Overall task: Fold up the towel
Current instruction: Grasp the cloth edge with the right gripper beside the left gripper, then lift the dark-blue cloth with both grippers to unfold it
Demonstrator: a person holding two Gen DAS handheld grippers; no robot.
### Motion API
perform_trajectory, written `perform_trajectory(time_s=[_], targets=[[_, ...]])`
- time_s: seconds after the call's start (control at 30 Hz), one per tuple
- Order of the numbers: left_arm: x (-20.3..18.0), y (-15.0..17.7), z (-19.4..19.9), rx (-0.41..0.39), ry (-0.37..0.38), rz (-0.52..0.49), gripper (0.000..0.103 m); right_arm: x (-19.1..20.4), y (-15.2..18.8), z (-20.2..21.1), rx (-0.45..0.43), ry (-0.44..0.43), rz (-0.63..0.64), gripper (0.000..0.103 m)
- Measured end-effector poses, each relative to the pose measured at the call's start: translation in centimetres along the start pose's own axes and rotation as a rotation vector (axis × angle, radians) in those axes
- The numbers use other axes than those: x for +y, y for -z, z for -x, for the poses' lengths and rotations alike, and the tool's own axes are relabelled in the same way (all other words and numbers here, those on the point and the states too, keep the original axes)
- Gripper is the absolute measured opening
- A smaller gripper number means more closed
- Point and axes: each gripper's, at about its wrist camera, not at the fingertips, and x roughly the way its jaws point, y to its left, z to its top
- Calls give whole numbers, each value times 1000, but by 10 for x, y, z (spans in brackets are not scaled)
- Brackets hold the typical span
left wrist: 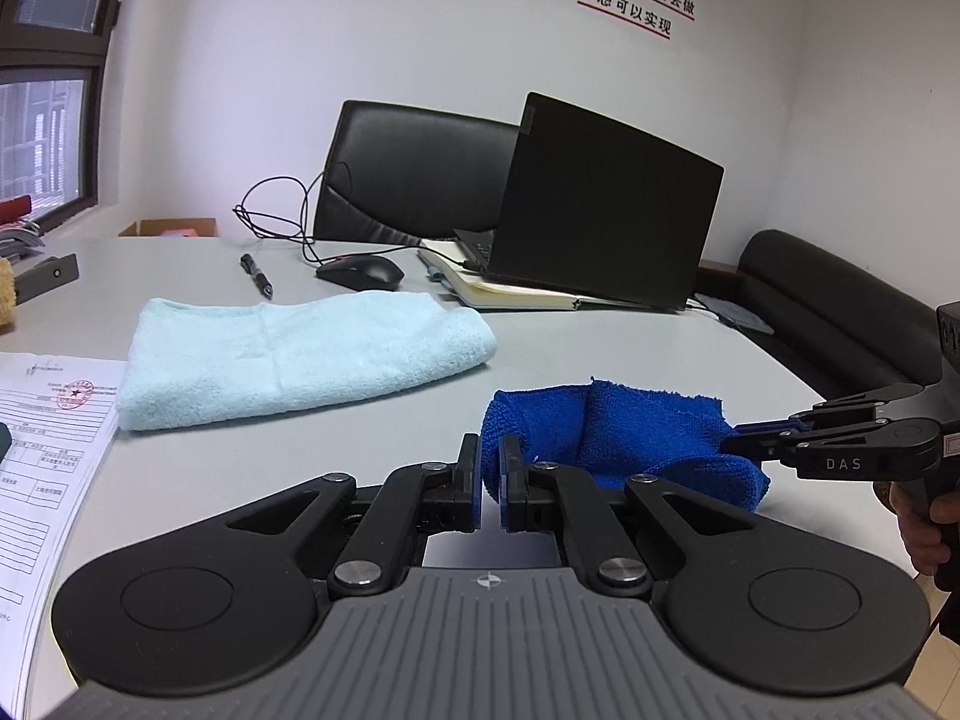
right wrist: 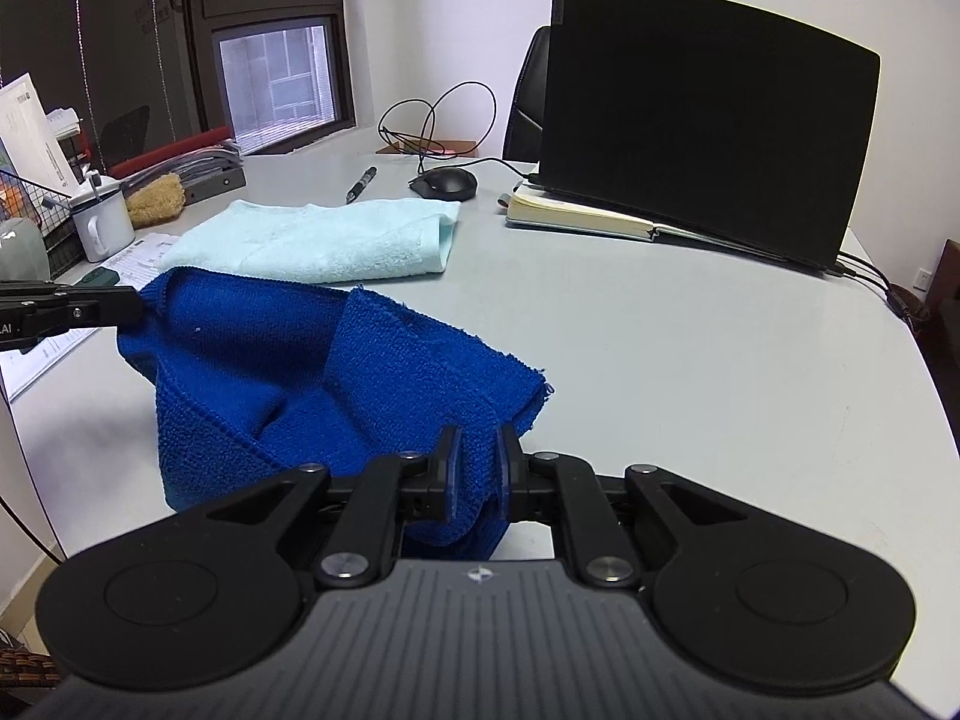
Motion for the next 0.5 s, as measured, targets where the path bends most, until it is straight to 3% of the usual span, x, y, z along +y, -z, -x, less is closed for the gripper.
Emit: perform_trajectory(time_s=[0.13,0.3,0.37,0.43,0.5], targets=[[0,0,0,1,3,-1,6,3,2,-1,-3,12,14,30],[1,-1,0,4,4,-1,6,6,3,-3,0,4,26,30],[2,-1,-1,4,3,-1,6,5,3,-4,6,-11,17,28],[3,-1,-1,4,0,-2,6,3,3,-5,10,-25,2,10],[4,-1,-1,1,-8,4,6,-2,2,-4,4,-38,-25,7]])
